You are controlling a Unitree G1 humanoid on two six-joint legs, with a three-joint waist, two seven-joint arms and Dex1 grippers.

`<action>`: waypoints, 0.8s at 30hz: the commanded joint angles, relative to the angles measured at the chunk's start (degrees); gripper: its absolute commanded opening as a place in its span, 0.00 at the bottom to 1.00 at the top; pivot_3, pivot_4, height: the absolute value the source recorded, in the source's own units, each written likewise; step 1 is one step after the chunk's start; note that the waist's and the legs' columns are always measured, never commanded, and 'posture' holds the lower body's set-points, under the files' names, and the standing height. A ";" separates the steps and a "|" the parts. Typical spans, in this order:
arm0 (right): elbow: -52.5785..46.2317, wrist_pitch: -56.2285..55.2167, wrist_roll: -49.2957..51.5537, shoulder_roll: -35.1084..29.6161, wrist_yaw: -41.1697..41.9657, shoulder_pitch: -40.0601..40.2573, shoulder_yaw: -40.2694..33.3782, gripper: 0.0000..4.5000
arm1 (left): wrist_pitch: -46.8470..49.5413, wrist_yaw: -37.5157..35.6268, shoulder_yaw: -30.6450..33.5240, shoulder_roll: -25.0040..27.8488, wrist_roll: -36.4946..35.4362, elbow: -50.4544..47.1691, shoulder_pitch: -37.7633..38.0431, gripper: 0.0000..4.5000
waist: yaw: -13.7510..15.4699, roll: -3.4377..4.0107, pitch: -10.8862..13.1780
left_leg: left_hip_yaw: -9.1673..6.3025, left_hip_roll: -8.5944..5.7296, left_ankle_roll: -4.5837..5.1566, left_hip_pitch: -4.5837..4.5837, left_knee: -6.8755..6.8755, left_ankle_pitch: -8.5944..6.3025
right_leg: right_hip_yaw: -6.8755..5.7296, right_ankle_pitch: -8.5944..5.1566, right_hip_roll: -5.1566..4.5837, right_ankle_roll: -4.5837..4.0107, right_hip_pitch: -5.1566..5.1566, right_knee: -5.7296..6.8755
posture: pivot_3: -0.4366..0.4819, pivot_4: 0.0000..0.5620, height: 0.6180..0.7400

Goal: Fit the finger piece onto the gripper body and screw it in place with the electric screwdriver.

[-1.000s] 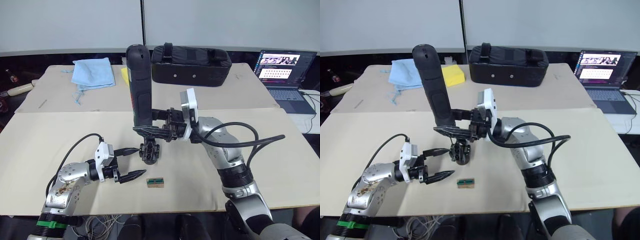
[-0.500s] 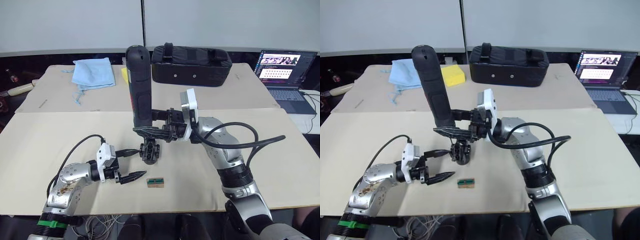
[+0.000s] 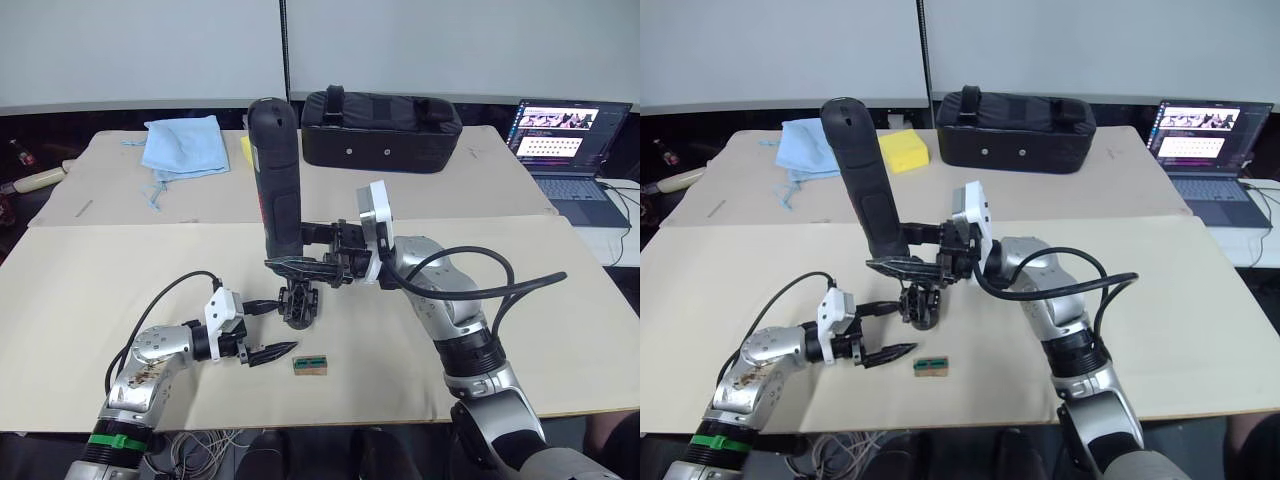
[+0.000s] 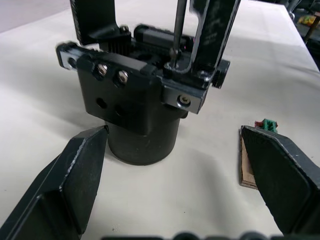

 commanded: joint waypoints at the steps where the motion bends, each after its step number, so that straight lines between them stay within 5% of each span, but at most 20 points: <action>1: -2.20 -1.10 0.90 0.41 -0.11 -0.83 -0.63 0.43 | 0.39 1.20 -0.61 -0.38 0.94 0.51 -1.79 1.00 | 0.01 0.00 0.00 | 0.00 0.00 0.00 0.00 0.00 0.00 | 0.00 0.00 0.00 0.00 0.00 0.00 | 0.48 0.27 1.00; 24: -1.47 -1.70 0.28 0.53 -0.50 -1.35 -0.69 0.43 | -1.91 0.88 -4.88 -6.05 4.79 13.10 -12.46 1.00 | -0.03 -0.04 -0.02 | 0.00 -0.03 0.00 0.01 0.02 0.01 | 0.02 0.04 0.01 -0.03 0.02 0.04 | 0.48 0.27 1.00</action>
